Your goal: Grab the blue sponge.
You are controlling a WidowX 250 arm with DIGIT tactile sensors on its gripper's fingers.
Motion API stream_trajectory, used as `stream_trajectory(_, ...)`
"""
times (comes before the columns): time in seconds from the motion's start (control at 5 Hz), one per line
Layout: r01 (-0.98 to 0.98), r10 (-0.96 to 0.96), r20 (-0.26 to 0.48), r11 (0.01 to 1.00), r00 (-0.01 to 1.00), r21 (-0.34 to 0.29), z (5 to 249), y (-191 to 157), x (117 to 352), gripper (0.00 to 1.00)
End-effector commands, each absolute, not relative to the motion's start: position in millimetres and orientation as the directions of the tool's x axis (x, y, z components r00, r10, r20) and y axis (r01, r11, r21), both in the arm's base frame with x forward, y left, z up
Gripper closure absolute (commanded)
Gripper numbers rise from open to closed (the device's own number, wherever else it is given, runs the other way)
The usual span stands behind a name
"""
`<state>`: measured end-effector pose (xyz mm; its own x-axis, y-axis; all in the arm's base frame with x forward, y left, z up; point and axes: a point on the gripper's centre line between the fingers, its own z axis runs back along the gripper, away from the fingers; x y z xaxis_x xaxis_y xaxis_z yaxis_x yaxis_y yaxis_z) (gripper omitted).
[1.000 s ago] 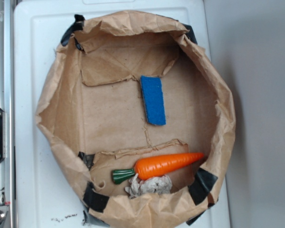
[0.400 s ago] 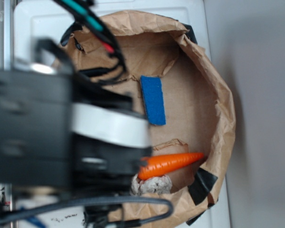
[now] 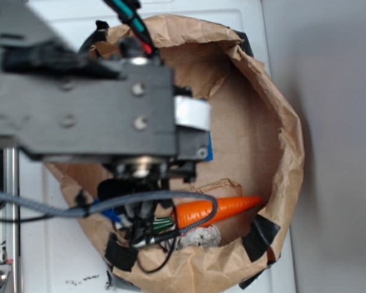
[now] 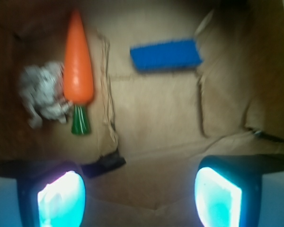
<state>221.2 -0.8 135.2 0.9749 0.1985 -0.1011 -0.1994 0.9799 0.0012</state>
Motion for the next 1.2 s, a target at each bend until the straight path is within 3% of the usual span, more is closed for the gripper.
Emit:
stream_trajectory(0.0,-0.210,0.210,-0.052,0.978,0.976,-0.011,147,6,227,0.00)
stream_trajectory(0.4,-0.210,0.210,-0.052,0.978,0.976,-0.011,147,6,227,0.00)
stream_trajectory(0.6,-0.248,0.249,0.003,0.967,0.969,-0.055,140,3,254,0.00)
stream_trajectory(1.0,-0.302,0.306,0.070,0.951,0.949,-0.066,129,6,282,0.00)
